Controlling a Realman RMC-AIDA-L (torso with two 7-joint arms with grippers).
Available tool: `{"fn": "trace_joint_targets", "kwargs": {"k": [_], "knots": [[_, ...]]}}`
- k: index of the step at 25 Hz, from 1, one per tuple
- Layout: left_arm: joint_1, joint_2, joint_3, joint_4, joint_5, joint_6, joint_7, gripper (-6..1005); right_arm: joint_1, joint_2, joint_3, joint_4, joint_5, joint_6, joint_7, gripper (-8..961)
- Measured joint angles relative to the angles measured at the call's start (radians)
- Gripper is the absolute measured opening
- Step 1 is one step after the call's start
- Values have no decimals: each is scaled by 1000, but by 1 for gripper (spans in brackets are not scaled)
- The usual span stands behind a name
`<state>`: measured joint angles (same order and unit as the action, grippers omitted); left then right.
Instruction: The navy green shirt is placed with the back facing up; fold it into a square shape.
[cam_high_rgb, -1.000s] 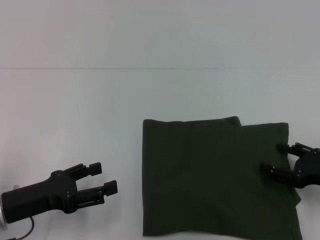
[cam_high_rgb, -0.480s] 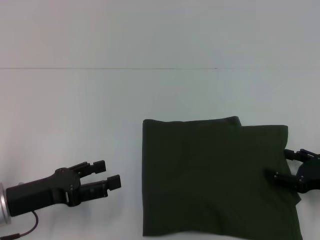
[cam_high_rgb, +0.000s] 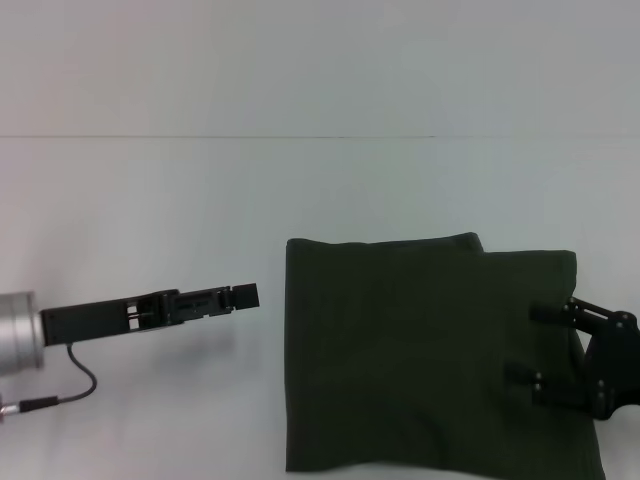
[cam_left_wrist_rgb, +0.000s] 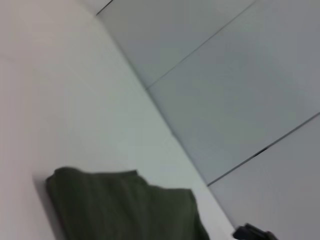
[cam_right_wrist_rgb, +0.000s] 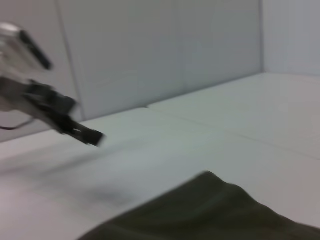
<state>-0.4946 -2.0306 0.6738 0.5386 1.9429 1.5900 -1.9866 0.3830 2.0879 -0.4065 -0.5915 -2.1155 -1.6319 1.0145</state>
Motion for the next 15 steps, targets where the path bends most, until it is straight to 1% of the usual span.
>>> {"fn": "trace_joint_targets", "kwargs": {"k": [2,5,10,15], "knots": [[-35,5,24,0,38,-53,-85,919,-7,2,-4,8,-3,-26,-46,864],[-91,4,62,0,108,-164,-209,920,-24,4,-7,31,-8,-45,-121,864],[-180,-13,127,-13,169,-275,-311,920,-48,4,-17,63,-14,-45,-198,865],[-240,-29,153,-43,192,-350,-334,919,-55,4,-24,75,-39,-17,-209,865]]}}
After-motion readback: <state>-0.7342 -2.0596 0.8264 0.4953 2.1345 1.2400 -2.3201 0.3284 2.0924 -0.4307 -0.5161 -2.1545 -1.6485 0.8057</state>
